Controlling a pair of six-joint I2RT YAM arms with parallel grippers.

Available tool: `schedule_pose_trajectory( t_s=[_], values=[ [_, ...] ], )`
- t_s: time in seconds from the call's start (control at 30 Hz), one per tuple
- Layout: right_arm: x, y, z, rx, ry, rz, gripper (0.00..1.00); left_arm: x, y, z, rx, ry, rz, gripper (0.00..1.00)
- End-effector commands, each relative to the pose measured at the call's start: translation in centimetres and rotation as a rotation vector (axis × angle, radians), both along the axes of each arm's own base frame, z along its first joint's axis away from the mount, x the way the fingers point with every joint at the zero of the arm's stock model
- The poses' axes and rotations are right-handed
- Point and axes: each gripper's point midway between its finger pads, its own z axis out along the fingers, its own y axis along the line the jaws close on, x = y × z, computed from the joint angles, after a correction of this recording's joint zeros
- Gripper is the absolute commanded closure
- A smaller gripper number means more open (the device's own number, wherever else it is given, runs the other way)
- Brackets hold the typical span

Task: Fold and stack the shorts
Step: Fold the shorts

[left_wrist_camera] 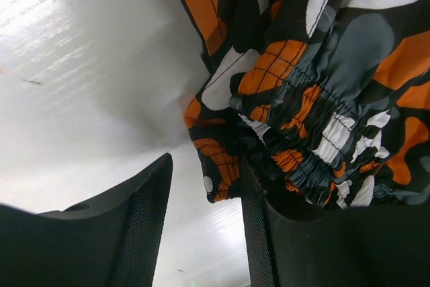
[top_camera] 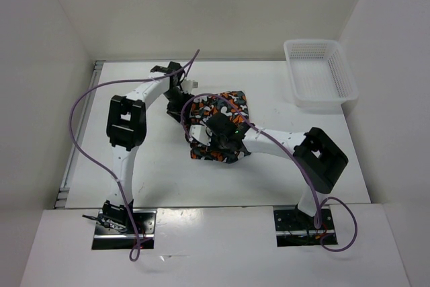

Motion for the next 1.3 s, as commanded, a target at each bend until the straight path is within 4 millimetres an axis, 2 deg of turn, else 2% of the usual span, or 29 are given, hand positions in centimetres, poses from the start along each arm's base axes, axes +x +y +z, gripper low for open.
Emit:
schedule_pose_trajectory(
  t_s=[0.0, 0.07, 0.1, 0.23, 0.27, 0.33, 0.4, 0.5, 0.53, 0.6, 0.63, 0.73, 0.77, 0.83, 0.93, 0.97, 1.0, 1.03, 1.1, 1.23, 1.27],
  values=[
    [0.9, 0.4, 1.2, 0.033, -0.051, 0.002, 0.87, -0.7, -0.4, 1.7, -0.086, 0.019, 0.003, 0.48],
    [1.0, 0.3, 1.2, 0.028, -0.057, -0.003, 0.87, -1.0, -1.1, 2.2, -0.128, 0.032, -0.003, 0.48],
    [1.0, 0.3, 1.2, 0.028, -0.057, -0.003, 0.87, -1.1, -1.1, 2.7, -0.129, 0.029, -0.004, 0.43],
    [1.0, 0.2, 1.2, 0.024, -0.061, 0.006, 0.87, -1.5, -1.0, 3.7, -0.156, 0.032, 0.001, 0.36],
    [1.0, 0.2, 1.2, 0.024, -0.061, 0.006, 0.87, -1.6, -0.6, 3.4, -0.154, 0.042, 0.011, 0.35],
    [1.0, 0.2, 1.2, 0.024, -0.061, 0.006, 0.87, -3.4, -0.8, 2.2, -0.17, 0.134, 0.014, 0.35],
    [1.2, 0.5, 1.5, 0.031, -0.067, 0.006, 0.87, -4.3, -1.3, 1.6, -0.203, 0.187, 0.015, 0.35],
    [1.2, 0.4, 1.2, 0.02, -0.064, 0.013, 0.89, -4.6, -1.8, 0.6, -0.234, 0.225, 0.016, 0.42],
    [1.2, 0.4, 1.2, 0.02, -0.064, 0.013, 0.93, -4.4, -2.0, 0.3, -0.243, 0.23, 0.016, 0.53],
    [1.2, 0.4, 1.2, 0.02, -0.064, 0.013, 0.97, -3.7, -2.4, 0.4, -0.259, 0.218, 0.013, 0.67],
    [1.2, 0.4, 1.2, 0.02, -0.064, 0.013, 1.0, -3.8, -2.5, 0.3, -0.266, 0.233, 0.014, 0.81],
    [0.9, 0.3, 1.0, 0.011, -0.053, 0.031, 1.0, -3.1, -2.0, 0.4, -0.252, 0.209, 0.022, 0.94],
    [0.8, 0.1, 1.3, -0.001, -0.058, 0.048, 1.0, -3.0, -2.0, 0.9, -0.255, 0.197, 0.02, 0.96],
    [-0.2, -0.5, 0.8, -0.026, -0.021, 0.075, 1.0, -1.2, -0.9, 2.3, -0.26, 0.129, 0.042, 0.98],
    [-1.8, -1.0, 1.6, -0.031, 0.013, 0.155, 1.0, 2.1, 0.3, 5.5, -0.264, -0.03, 0.055, 1.0],
    [-2.7, -1.1, 1.5, -0.02, 0.037, 0.187, 1.0, 2.8, 0.8, 5.8, -0.258, -0.058, 0.064, 1.0],
    [-3.1, -1.1, 2.5, -0.006, 0.02, 0.229, 1.0, 3.6, 0.9, 6.2, -0.25, -0.091, 0.064, 1.0],
    [-4.0, -1.6, 2.3, -0.008, 0.035, 0.255, 1.0, 3.9, 1.0, 6.5, -0.243, -0.107, 0.065, 1.0],
    [-5.0, -1.5, 3.5, 0.04, 0.023, 0.309, 1.0, 4.7, 1.0, 6.0, -0.235, -0.113, 0.066, 1.0],
    [-5.4, -1.7, 3.0, 0.03, 0.038, 0.322, 1.0, 4.6, 0.6, 3.6, -0.226, -0.065, 0.062, 1.0],
    [-5.3, -1.7, 3.0, 0.026, 0.032, 0.333, 1.0, 4.8, 0.5, 3.7, -0.236, -0.071, 0.059, 1.0]
  ],
)
